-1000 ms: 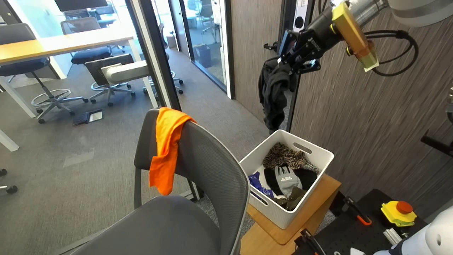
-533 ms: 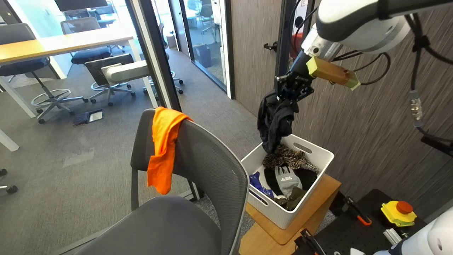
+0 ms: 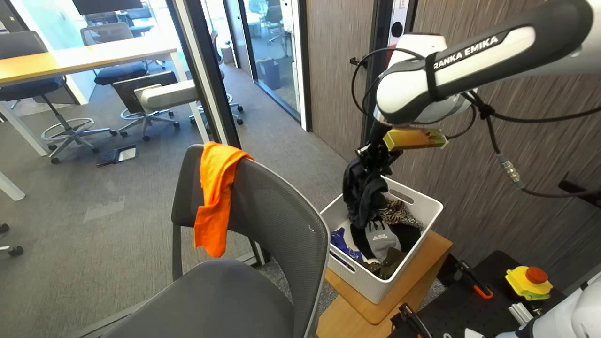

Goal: Put the grey shirt inside the box.

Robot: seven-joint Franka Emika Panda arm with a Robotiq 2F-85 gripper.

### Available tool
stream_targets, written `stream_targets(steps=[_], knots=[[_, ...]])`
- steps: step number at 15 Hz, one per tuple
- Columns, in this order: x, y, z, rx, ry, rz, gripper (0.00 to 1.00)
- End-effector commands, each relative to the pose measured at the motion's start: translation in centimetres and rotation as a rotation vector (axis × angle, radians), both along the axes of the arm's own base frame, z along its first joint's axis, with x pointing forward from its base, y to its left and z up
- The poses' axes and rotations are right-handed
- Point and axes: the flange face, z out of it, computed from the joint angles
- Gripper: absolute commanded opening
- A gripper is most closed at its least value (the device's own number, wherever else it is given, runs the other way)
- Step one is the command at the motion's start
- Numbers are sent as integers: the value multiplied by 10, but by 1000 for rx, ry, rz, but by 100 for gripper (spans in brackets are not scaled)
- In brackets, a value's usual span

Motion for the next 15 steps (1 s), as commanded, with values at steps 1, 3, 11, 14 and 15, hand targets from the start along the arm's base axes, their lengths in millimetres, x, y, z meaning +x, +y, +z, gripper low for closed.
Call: stream_targets(steps=[1, 3, 11, 14, 15], knots=[[13, 7, -38, -69, 42, 52, 10], [15, 11, -63, -106, 82, 88, 10], [24, 20, -127, -167, 187, 157, 40], [28, 20, -132, -183, 200, 164, 54], [29, 19, -131, -190, 199, 165, 63]])
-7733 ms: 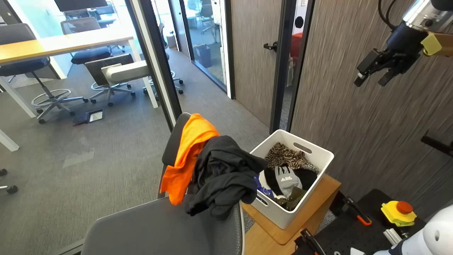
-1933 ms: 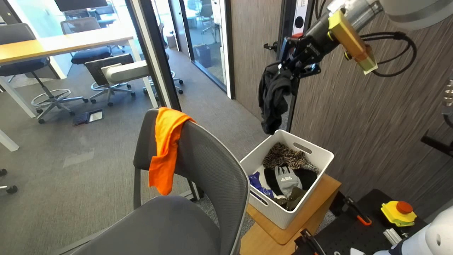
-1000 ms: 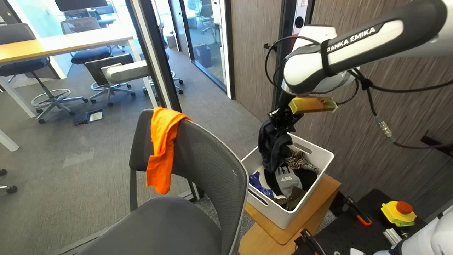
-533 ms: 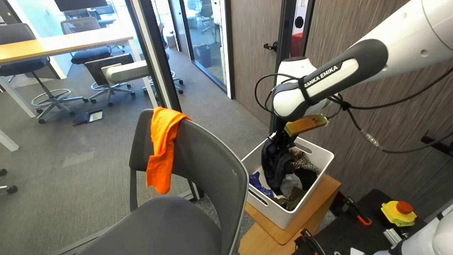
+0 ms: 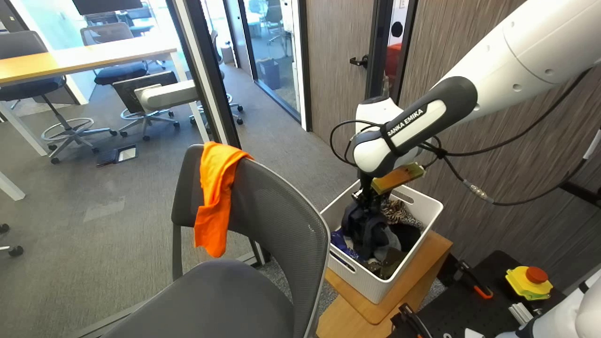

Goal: Put the grey shirt inside the box.

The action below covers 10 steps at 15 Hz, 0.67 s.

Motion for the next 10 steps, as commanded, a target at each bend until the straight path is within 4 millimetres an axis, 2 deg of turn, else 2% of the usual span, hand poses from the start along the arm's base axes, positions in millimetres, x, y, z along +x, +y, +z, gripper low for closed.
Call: stream_targets(steps=[1, 2, 5, 10], knots=[[11, 0, 7, -36, -20, 3, 70], [11, -2, 12, -42, -29, 3, 79], [-1, -14, 46, -67, -90, 17, 99], [-42, -36, 131, -130, -185, 43, 100]])
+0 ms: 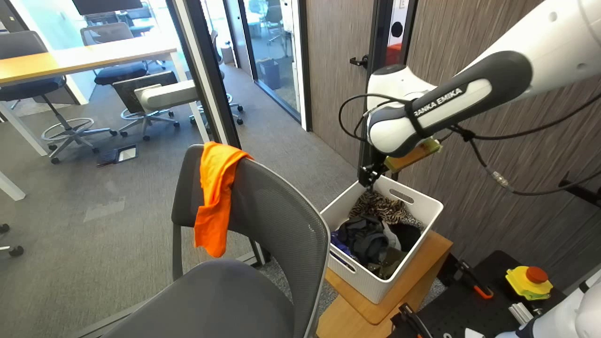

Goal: Put the grey shirt inside the box.

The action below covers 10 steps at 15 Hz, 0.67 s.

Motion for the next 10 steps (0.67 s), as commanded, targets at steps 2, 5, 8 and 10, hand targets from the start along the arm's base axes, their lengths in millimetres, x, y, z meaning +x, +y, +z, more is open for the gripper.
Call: stream_targets(steps=[2, 5, 8, 10], knots=[[-56, -18, 83, -61, -93, 14, 100], [-97, -27, 123, -45, -90, 48, 100], [-142, -40, 149, -51, -100, 85, 100], [-163, -50, 156, -39, -118, 102, 100]])
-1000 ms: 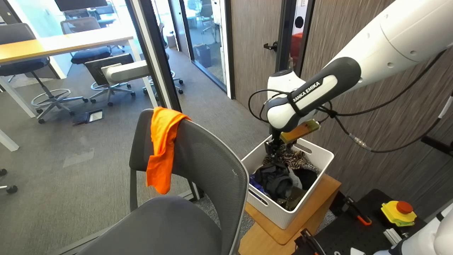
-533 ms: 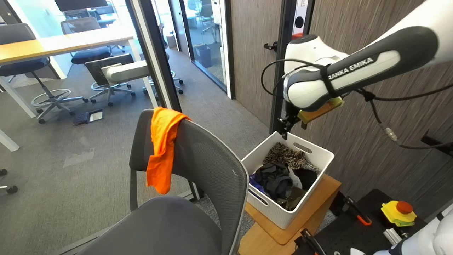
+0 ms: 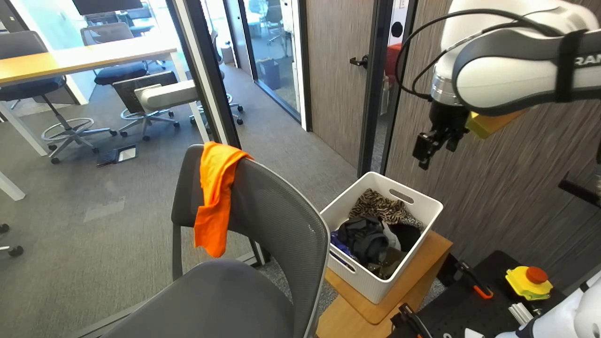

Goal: Put the grey shirt inside the box.

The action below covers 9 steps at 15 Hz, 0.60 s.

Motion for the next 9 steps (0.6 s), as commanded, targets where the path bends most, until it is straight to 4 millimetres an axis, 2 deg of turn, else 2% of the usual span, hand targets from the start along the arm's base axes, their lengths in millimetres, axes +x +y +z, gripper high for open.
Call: stream_targets(steps=[1, 3, 4, 9], knots=[[-47, -16, 12, 31, -61, 30, 100], [-57, -24, 12, 65, -96, 21, 100], [-71, -24, 14, 76, -99, 22, 100], [-92, -30, 15, 106, -107, 15, 100]])
